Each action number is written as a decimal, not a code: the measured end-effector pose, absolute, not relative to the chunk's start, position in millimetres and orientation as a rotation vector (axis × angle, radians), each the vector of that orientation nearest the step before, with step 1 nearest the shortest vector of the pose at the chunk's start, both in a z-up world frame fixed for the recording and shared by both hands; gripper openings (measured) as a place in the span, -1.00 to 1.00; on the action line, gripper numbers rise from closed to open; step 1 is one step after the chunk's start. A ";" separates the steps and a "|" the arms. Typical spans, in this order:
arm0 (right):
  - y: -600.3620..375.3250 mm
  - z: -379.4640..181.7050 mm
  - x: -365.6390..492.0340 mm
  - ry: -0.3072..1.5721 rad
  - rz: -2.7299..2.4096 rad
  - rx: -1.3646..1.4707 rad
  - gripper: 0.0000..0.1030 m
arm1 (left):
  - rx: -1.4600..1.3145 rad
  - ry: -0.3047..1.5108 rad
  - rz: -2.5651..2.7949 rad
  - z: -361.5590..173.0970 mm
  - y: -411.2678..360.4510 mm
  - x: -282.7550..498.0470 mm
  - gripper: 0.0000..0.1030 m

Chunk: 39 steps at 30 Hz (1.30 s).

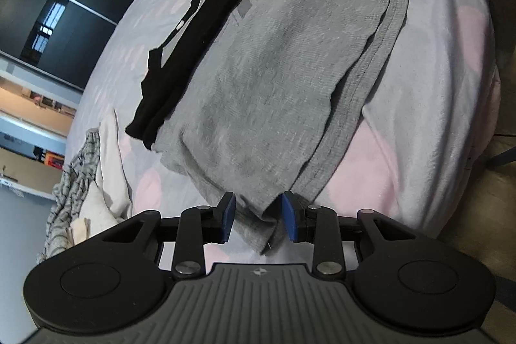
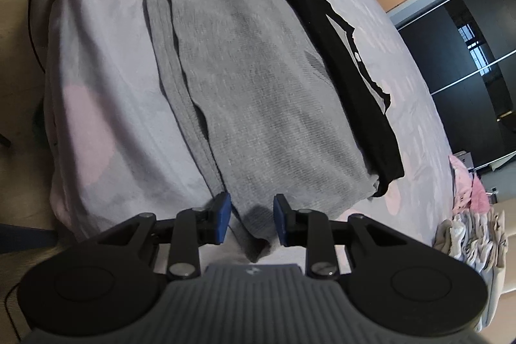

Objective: Fold clothes

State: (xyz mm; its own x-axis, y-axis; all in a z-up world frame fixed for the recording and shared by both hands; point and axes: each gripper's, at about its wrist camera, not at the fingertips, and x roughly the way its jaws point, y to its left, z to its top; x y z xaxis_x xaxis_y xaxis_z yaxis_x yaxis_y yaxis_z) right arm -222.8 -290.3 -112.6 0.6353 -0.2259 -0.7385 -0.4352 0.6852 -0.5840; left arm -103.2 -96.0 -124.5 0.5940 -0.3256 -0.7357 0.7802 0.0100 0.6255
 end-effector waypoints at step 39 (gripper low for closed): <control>-305.7 -99.4 -235.7 0.941 0.161 -0.760 -0.92 | 1.341 0.443 -1.040 -117.6 -66.5 -104.0 -1.00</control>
